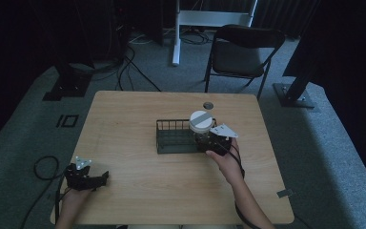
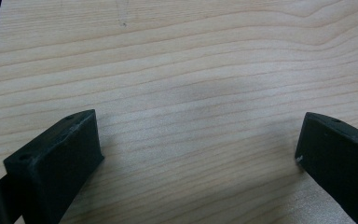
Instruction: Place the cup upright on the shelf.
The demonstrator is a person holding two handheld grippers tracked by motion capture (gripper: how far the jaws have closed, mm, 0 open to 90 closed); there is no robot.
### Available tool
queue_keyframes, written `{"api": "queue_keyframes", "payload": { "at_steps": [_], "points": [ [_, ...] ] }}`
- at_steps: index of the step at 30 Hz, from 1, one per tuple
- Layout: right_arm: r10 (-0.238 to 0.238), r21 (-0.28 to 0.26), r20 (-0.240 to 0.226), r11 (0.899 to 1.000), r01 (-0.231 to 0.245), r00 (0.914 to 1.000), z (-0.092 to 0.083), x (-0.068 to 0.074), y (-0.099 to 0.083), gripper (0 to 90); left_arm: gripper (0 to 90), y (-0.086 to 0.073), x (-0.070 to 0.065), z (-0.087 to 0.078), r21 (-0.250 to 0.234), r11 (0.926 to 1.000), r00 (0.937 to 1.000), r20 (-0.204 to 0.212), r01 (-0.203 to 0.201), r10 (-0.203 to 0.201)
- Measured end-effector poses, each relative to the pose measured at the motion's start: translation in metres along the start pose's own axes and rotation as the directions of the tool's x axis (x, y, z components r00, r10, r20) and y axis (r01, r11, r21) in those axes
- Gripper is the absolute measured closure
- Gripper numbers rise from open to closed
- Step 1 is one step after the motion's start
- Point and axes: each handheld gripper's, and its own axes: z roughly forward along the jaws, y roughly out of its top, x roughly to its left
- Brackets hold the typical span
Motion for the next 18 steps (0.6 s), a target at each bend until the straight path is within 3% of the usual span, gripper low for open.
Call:
{"api": "queue_keyframes", "payload": {
  "at_steps": [18],
  "points": [
    [0.017, -0.020, 0.022, 1.000, -0.016, 0.9996, -0.024, -0.022, -0.018, 12.5, 0.3, 0.000, 0.000, 0.000, 0.000, 1.0000, 1.0000, 0.000, 0.000, 0.000]
  ]
}}
